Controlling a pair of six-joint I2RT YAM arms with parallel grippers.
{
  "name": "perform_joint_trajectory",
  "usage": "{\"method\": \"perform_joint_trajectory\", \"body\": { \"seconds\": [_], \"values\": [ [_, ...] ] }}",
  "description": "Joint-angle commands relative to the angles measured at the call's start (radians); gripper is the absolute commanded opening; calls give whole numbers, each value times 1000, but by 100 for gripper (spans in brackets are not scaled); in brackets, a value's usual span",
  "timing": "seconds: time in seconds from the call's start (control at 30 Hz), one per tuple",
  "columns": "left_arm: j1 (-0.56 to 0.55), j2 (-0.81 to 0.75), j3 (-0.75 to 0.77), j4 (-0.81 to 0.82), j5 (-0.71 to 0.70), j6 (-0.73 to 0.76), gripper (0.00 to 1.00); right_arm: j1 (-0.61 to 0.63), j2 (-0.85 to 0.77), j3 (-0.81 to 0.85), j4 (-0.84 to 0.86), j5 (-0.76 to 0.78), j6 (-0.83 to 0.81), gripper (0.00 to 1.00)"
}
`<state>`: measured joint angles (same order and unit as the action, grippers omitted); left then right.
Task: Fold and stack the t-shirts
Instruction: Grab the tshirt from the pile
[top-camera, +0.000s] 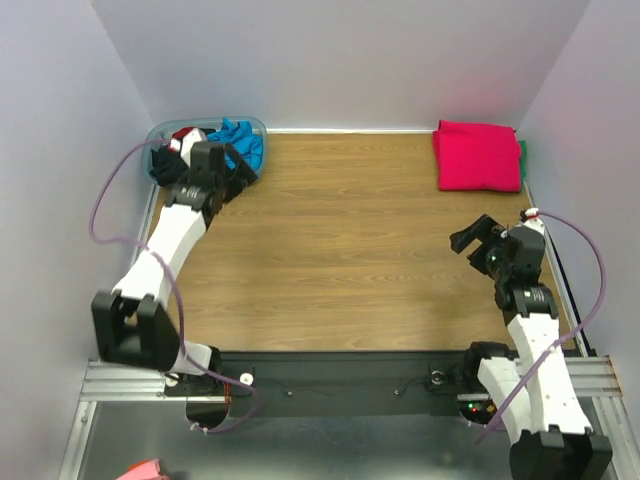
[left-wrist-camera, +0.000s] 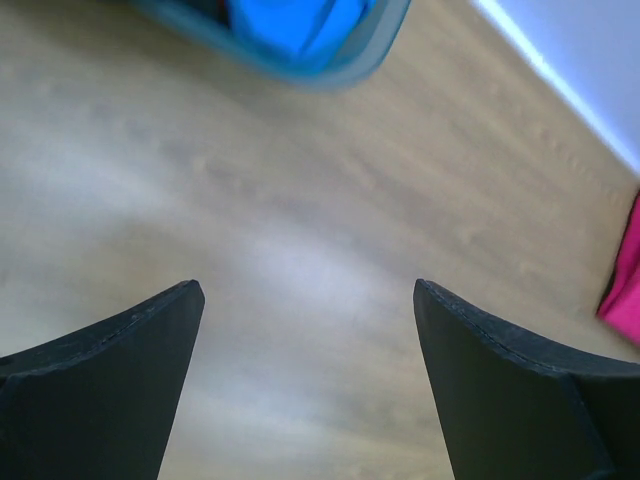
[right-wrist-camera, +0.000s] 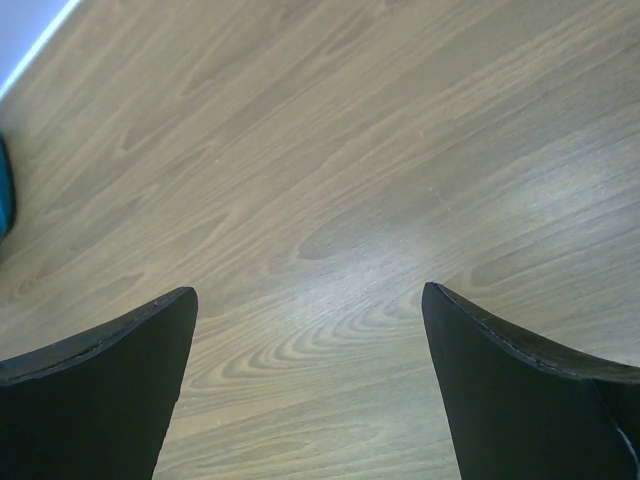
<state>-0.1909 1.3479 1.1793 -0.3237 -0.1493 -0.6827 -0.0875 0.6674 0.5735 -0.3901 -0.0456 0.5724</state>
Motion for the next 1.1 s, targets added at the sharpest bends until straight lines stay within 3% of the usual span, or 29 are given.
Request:
{"method": "perform_joint_trajectory", "body": {
  "seconds": [0.0, 0.1, 0.2, 0.23, 0.33, 0.47, 0.73, 0.83, 0.87, 1.0, 1.07],
  "values": [
    [53, 228, 237, 35, 65, 78, 98, 2, 117, 75, 31, -57, -23, 100],
    [64, 386, 417, -26, 53, 104, 98, 2, 182, 101, 39, -76, -32, 100],
    [65, 651, 687, -127, 10, 130, 98, 2, 239, 114, 46, -62, -48, 100],
    [68, 701, 826, -156, 2, 133, 98, 0, 245, 114, 46, -60, -52, 100],
    [77, 876, 1056, -247, -38, 138, 98, 2, 261, 105, 51, -54, -63, 100],
    [96, 991, 1155, -232, -56, 138, 95, 2, 288, 101, 56, -45, -66, 100],
    [119, 1070, 1145, -135, -75, 129, 92, 2, 310, 95, 60, -45, -80, 100],
    [122, 1102, 1168, -123, -69, 130, 70, 2, 307, 94, 60, -37, -80, 100],
    [123, 1109, 1174, -124, -49, 130, 47, 2, 305, 95, 60, -36, -82, 100],
    [125, 1082, 1177, -103, -1, 130, 0, 2, 305, 94, 60, -36, -83, 100],
    [125, 1061, 1174, -89, 5, 149, 0, 2, 307, 94, 60, -34, -83, 100]
  ]
}}
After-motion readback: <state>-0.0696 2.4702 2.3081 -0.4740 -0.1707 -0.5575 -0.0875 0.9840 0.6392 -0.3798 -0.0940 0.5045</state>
